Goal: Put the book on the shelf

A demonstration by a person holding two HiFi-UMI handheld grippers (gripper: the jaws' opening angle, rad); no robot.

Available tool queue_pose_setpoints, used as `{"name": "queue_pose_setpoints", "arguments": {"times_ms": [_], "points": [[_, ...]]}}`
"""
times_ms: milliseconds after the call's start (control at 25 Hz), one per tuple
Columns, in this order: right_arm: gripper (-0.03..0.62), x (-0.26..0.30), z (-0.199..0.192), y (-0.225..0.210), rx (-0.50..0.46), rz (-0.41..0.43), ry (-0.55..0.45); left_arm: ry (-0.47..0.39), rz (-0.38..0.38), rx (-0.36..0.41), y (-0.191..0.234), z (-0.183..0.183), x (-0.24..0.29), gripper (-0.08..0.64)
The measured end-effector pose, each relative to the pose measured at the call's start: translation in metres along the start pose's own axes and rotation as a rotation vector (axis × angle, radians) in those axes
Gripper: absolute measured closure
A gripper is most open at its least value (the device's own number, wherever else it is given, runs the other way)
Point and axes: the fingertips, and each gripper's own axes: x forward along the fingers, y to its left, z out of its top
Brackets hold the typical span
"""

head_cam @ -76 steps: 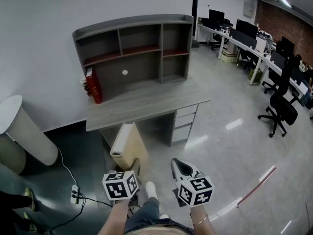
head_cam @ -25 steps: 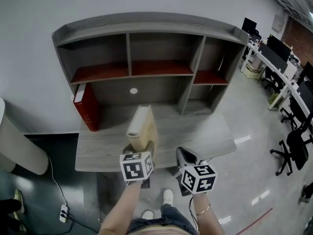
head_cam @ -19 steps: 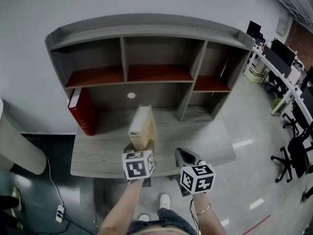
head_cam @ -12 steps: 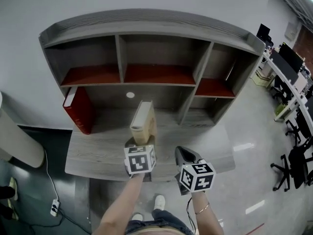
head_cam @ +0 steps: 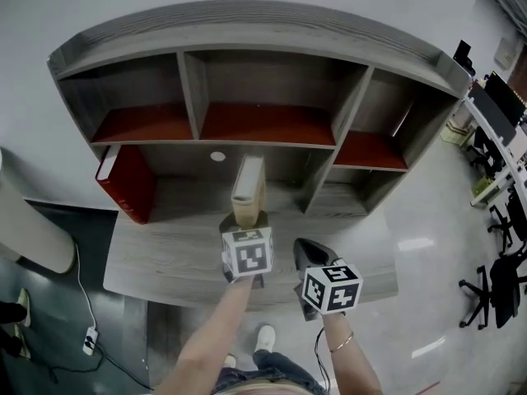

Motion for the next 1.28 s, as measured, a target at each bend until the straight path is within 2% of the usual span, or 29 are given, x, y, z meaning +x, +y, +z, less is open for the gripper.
{"name": "queue_pose_setpoints", "arguments": {"times_ms": [200, 440, 600, 1280], "points": [[0.583, 0.014, 0.003, -0.006, -0.004, 0.018, 0.018, 0.004, 0.052, 0.004, 0.005, -0.001, 0.024, 0.337], [0.583, 0.028, 0.005, -0.013, -0.007, 0.022, 0.04, 0.01, 0.079, 0.007, 0.01, -0.002, 0.049, 0.337], [0.583, 0.03, 0.0, -0.018, -0.002, 0.019, 0.056, -0.01, 0.082, 0.008, 0.007, 0.003, 0.058, 0.337], [0.583, 0.04, -0.013, -0.036, 0.004, 0.012, 0.105, -0.003, 0.125, 0.049, 0.009, 0.006, 0.103, 0.337]]}}
